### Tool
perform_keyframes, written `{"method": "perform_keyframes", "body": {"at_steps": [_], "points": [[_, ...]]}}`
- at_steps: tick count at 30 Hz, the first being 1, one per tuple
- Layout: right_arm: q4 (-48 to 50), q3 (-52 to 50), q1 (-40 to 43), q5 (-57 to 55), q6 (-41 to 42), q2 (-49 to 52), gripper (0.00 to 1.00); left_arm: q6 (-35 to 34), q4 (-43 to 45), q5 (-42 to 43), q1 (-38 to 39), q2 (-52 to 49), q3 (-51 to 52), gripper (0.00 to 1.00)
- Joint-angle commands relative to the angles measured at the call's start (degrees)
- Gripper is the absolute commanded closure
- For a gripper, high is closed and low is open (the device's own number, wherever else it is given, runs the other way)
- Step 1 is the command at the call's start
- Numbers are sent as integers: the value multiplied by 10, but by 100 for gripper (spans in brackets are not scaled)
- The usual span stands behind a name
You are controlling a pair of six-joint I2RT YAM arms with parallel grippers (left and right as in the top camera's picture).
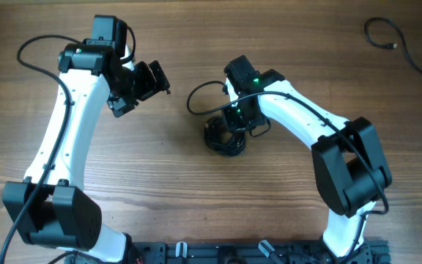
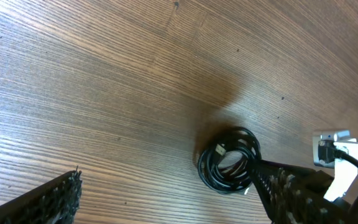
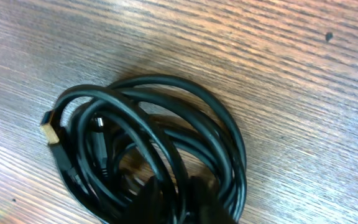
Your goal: Untangle cables
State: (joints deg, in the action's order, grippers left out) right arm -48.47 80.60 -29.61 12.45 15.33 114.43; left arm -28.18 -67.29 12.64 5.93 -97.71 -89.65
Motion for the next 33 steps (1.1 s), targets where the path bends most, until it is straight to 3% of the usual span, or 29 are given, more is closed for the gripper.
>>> {"method": "perform_keyframes", "body": {"at_steps": [1, 3, 11, 18, 23, 26, 29, 30, 32, 33], "points": [[8, -4, -2, 8, 15, 5, 89, -7, 0, -7, -2, -3, -3, 0], [6, -4, -2, 8, 17, 5, 96, -7, 0, -7, -2, -3, -3, 0], [-59, 74, -1, 12, 44, -16, 96, -7, 0, -7, -2, -3, -3, 0], [-66, 77, -1, 27, 59, -134, 96, -7, 0, -7, -2, -3, -3, 0], [-69, 75, -1, 17, 59, -136, 96, -7, 0, -7, -2, -3, -3, 0], [-78, 62, -1, -40, 127, -135, 96, -7, 0, -7, -2, -3, -3, 0], [-61, 61, -1, 167, -28, -135, 96, -7, 0, -7, -2, -3, -3, 0], [-55, 61, 0, 140, 6, -135, 96, -7, 0, -7, -2, -3, -3, 0], [-76, 61, -1, -60, 202, -135, 96, -7, 0, -7, -2, -3, -3, 0], [-84, 61, -1, -89, 236, -135, 96, -7, 0, -7, -2, -3, -3, 0]]}}
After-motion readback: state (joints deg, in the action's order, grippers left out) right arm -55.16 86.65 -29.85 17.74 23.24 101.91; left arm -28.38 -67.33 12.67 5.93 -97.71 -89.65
